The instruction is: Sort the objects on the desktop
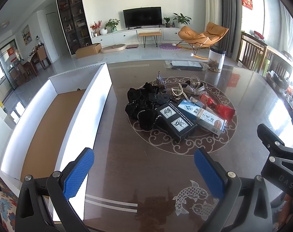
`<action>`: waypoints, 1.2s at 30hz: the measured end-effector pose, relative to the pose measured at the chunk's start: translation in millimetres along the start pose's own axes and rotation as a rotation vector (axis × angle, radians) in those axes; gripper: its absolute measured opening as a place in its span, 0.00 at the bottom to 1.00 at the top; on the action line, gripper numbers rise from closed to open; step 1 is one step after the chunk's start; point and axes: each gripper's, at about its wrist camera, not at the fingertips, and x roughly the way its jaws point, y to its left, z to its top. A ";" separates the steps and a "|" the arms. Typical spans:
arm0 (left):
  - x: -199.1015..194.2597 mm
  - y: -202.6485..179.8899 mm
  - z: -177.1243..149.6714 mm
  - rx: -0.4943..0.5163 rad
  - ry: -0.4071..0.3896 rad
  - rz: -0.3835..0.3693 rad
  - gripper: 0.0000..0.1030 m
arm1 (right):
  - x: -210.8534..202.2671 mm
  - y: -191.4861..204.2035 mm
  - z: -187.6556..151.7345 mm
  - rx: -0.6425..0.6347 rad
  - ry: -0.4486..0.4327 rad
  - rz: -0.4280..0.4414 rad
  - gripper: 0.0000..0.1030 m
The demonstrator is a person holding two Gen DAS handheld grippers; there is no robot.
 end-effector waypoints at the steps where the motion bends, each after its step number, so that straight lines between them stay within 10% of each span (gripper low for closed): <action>1: 0.2 0.5 -0.1 -0.001 0.000 0.000 1.00 | -0.1 0.4 -0.1 -0.001 0.000 -0.001 1.00; 36: 3.3 3.2 -3.2 -0.006 0.011 -0.003 1.00 | -1.3 2.7 -0.3 -0.006 0.007 0.000 1.00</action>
